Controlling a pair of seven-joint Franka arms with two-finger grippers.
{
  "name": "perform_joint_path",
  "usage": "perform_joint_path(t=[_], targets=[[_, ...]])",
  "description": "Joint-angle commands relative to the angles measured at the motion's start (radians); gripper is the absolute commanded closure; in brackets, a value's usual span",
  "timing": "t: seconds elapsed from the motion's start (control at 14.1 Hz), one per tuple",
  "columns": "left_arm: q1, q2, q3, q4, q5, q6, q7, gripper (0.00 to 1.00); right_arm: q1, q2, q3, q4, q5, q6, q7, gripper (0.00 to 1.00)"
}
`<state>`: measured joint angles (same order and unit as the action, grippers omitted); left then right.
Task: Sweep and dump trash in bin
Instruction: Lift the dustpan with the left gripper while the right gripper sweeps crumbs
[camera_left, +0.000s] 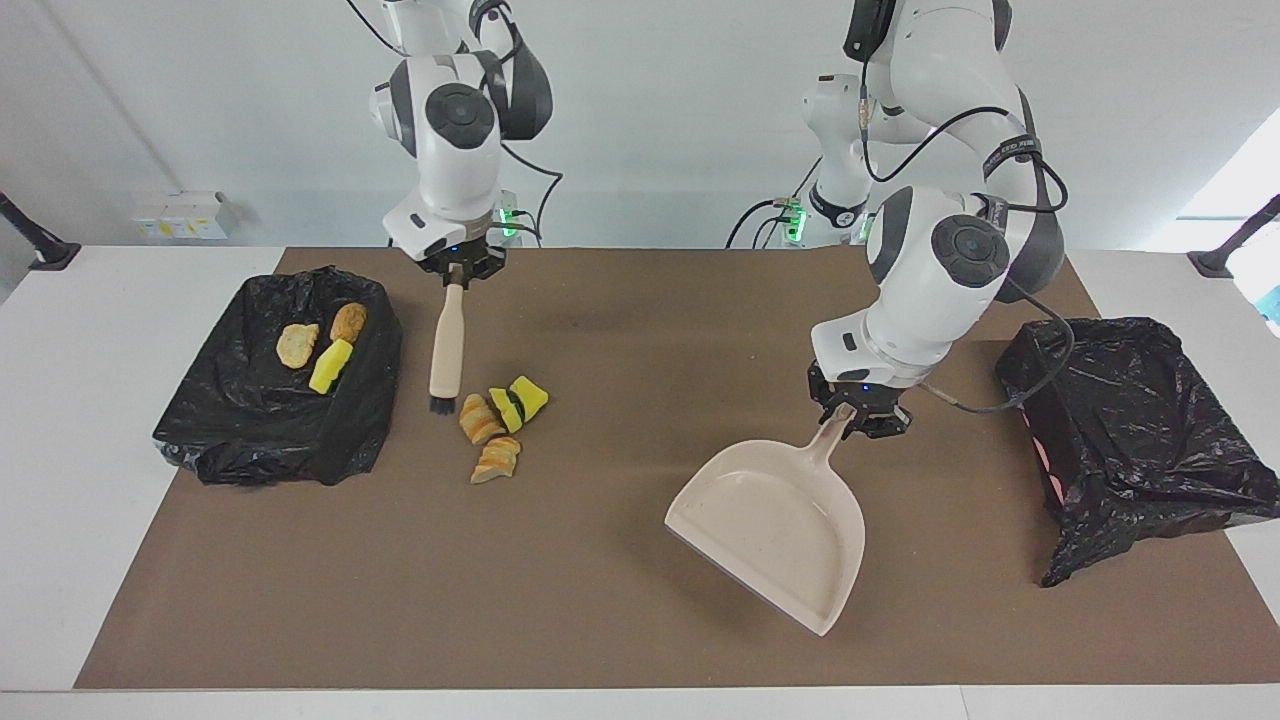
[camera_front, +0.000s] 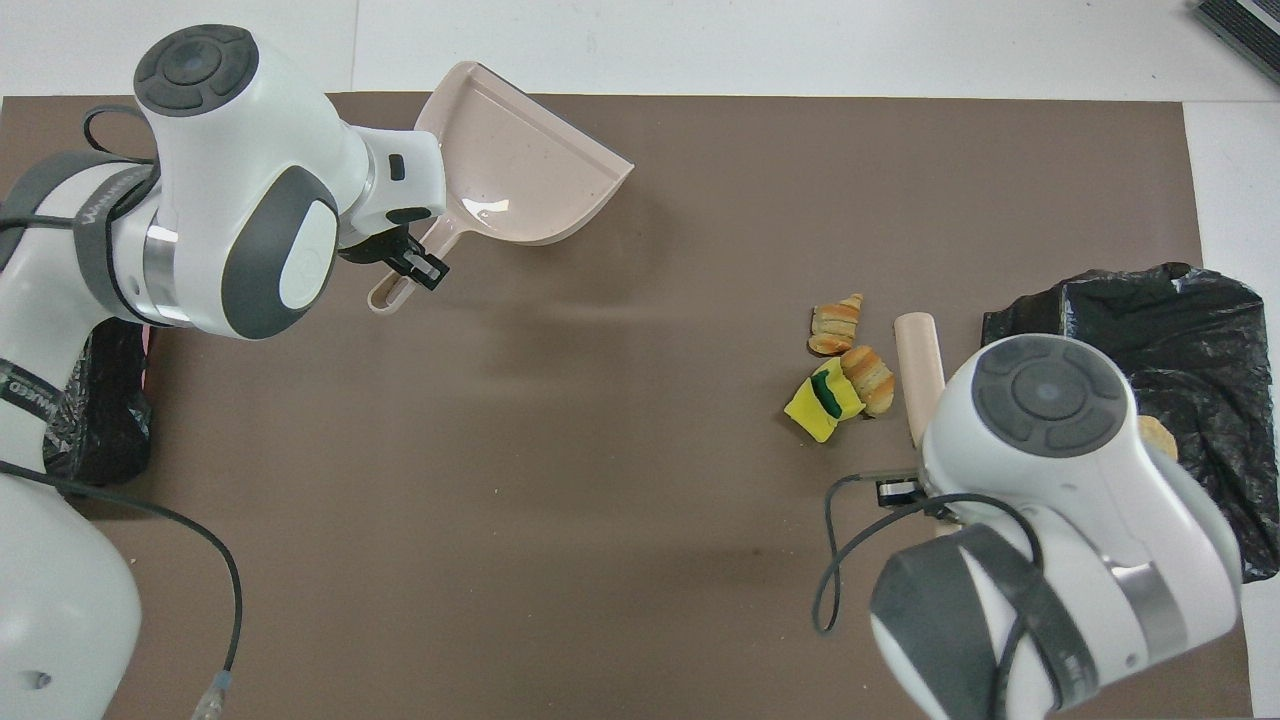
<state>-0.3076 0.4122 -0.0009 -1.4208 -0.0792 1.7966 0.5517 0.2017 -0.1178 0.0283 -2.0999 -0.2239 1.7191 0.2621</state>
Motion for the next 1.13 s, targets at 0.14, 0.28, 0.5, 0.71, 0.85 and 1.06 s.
perform_joint_path(t=[0.14, 0.28, 0.5, 0.71, 0.85, 1.06], targets=[[-0.008, -0.075, -0.014, -0.097, 0.064, -0.040, 0.247, 1.00, -0.059, 0.099, 0.018, -0.037, -0.045, 0.154, -0.043, 1.00], [-0.072, -0.125, -0.018, -0.194, 0.131, 0.027, 0.255, 1.00, -0.047, 0.139, 0.019, -0.061, -0.045, 0.221, -0.015, 1.00], [-0.152, -0.170, -0.021, -0.343, 0.210, 0.112, 0.264, 1.00, 0.007, 0.171, 0.021, -0.075, -0.026, 0.238, 0.037, 1.00], [-0.212, -0.154, -0.021, -0.378, 0.233, 0.125, 0.272, 1.00, 0.057, 0.201, 0.022, -0.074, 0.081, 0.247, 0.063, 1.00], [-0.228, -0.153, -0.021, -0.394, 0.231, 0.119, 0.272, 1.00, 0.099, 0.204, 0.022, -0.069, 0.182, 0.258, 0.060, 1.00], [-0.248, -0.159, -0.024, -0.428, 0.229, 0.125, 0.272, 1.00, 0.139, 0.202, 0.022, -0.069, 0.302, 0.277, 0.063, 1.00]])
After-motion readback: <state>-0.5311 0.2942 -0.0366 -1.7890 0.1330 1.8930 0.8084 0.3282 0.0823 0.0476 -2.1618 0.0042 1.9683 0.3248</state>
